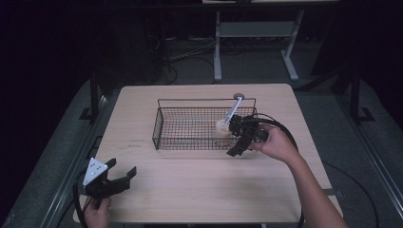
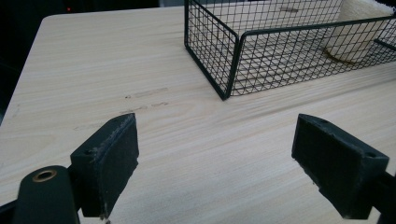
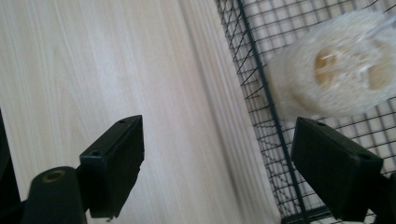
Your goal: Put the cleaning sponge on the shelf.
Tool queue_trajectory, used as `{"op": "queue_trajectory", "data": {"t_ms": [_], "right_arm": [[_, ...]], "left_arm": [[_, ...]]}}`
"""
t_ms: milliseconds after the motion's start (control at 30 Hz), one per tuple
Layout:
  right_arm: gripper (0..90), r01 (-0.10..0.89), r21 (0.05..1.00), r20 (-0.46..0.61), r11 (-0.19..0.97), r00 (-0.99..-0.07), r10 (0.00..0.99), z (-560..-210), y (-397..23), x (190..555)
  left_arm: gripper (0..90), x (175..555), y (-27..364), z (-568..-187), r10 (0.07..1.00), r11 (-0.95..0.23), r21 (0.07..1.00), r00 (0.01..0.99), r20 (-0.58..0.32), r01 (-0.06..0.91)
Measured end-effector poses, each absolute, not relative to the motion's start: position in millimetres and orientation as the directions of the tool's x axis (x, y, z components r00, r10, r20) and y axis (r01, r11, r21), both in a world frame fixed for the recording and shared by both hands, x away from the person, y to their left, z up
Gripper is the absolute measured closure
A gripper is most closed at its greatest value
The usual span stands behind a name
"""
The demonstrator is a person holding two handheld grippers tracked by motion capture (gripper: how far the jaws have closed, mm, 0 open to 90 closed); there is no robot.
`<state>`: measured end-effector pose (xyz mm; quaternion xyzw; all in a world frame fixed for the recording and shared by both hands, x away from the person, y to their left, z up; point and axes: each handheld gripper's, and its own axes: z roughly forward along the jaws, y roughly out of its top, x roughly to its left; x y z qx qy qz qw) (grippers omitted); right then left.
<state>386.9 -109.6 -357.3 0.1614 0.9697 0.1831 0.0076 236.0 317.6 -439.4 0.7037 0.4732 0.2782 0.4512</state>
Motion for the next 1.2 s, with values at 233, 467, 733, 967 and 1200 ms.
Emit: {"op": "queue_trajectory", "data": {"t_ms": [233,467,733,967,1200], "right_arm": [[16.8,0.308,0.358,0.048,0.882,-0.949,0.312,-364.3,-112.9,380.1],[16.8,0.306,0.356,0.051,0.883,-0.95,0.309,-369.7,-115.9,372.4],[16.8,0.295,0.358,0.048,0.886,-0.953,0.299,-375.2,-119.0,364.1],[16.8,0.302,0.35,0.059,0.887,-0.952,0.3,-382.0,-122.5,359.3],[16.8,0.304,0.359,0.056,0.883,-0.951,0.305,-386.7,-129.2,350.5]], "left_arm": [[13.9,235.7,316.8,-439.4,0.917,-0.143,0.898,0.397,-0.037,0.415],[13.9,235.5,316.9,-439.4,0.916,-0.144,0.898,0.399,-0.037,0.415],[13.9,235.3,316.4,-439.5,0.915,-0.151,0.897,0.402,-0.032,0.415],[13.9,235.3,316.3,-439.6,0.914,-0.152,0.897,0.405,-0.033,0.416],[13.9,235.3,315.7,-439.7,0.914,-0.152,0.897,0.405,-0.033,0.416]]}}
